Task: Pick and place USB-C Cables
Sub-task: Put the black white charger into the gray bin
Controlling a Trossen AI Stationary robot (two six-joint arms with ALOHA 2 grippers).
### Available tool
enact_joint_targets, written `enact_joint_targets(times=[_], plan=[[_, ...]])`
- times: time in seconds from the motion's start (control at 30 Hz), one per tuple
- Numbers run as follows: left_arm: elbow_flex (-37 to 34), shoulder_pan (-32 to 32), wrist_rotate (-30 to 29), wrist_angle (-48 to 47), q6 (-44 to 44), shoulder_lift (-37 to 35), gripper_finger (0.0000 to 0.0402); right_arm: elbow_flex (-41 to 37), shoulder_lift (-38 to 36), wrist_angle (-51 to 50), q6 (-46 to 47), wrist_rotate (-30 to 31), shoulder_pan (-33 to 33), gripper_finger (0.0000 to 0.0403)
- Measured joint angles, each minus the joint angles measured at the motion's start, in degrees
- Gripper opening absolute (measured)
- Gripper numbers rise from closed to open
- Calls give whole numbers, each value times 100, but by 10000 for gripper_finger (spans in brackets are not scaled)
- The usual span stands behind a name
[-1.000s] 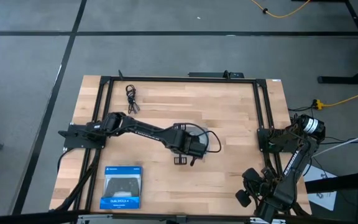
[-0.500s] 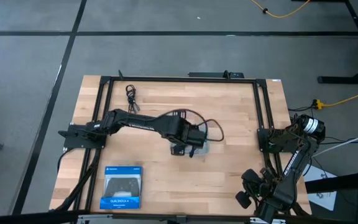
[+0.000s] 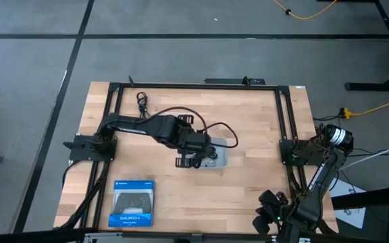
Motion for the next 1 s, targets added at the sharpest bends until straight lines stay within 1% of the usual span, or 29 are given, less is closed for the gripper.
enact_joint_targets(times=[0.07, 0.17, 0.3, 0.37, 0.53, 0.63, 0.73, 0.8, 0.9, 1.0], plan=[[6, -48, 1, 41, -2, -14, 96, 0, 2, -5, -34, 2, 0, 8], [-9, -123, 2, 7, -82, -32, 96, 0, 2, 24, -336, 60, 0, 8], [-5, -210, 4, -7, -94, -46, 96, 0, 2, -32, -929, 591, 0, 8], [-5, -242, 14, -7, 201, -45, 96, 0, 2, -86, -1261, 836, -8, 8], [-5, -301, 8, -6, 1627, -45, 96, 0, 2, -421, -1772, 1247, -174, 8], [-16, -234, 29, -5, 1955, -118, 96, 0, 2, -714, -1974, 1725, -333, 8], [-44, 61, 92, 5, 2022, -439, 96, 0, 2, -1114, -2048, 2223, -474, 8], [-119, 345, 305, -9, 1994, -764, 96, 0, 2, -1459, -2033, 2423, -549, 8], [-427, 845, 625, -6, 1861, -1277, 96, 0, 2, -2053, -1997, 2638, -672, 8], [-868, 1375, 639, 74, 1809, -1756, 97, 0, 2, -2720, -1999, 2945, -829, 8]])
